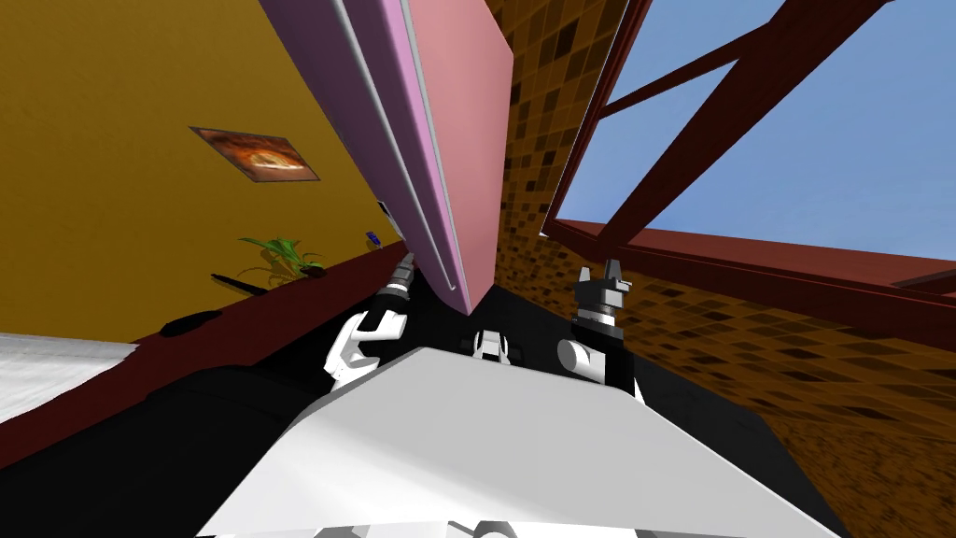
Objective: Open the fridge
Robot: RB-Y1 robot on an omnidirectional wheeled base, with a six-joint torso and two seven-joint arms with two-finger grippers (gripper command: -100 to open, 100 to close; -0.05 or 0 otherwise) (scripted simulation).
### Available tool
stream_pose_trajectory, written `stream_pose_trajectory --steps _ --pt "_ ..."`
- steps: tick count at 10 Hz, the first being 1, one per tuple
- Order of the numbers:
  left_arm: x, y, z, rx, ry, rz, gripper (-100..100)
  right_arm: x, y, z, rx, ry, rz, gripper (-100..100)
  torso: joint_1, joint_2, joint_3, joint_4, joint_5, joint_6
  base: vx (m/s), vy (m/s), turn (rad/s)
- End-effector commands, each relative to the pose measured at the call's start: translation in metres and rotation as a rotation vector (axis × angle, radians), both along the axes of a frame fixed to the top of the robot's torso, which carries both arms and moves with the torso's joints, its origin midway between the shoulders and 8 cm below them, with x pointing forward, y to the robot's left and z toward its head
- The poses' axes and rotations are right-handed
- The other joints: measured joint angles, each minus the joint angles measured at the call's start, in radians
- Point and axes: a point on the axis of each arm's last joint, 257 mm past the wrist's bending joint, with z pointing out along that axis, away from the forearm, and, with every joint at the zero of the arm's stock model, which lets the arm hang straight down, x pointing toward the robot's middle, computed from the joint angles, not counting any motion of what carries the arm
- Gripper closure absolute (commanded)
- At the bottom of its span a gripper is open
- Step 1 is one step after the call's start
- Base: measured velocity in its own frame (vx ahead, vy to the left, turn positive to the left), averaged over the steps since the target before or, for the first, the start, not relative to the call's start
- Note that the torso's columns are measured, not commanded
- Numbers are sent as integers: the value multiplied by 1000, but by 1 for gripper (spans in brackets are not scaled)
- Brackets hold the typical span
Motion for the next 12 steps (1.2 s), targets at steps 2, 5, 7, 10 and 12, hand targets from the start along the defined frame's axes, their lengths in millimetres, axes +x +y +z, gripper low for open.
stream_pose_trajectory --steps 2,5,7,10,12 --pt "-2 16 -11 5 69 44 -100 0 0 0 0 0 0 0 0 1 1 0 0 0 62 -21 -36" --pt "-5 28 -15 16 112 75 -100 0 0 0 0 0 0 0 0 1 0 0 0 0 74 -23 -44" --pt "-7 34 -18 17 143 96 -100 0 0 0 0 0 0 0 0 0 0 0 0 0 77 -18 -32" --pt "-12 42 -10 39 176 125 -100 0 0 0 0 0 0 0 0 0 0 0 0 0 96 -26 -57" --pt "-14 42 -5 48 181 131 -100 0 0 0 0 0 0 0 0 2 1 0 0 0 59 -12 -16"
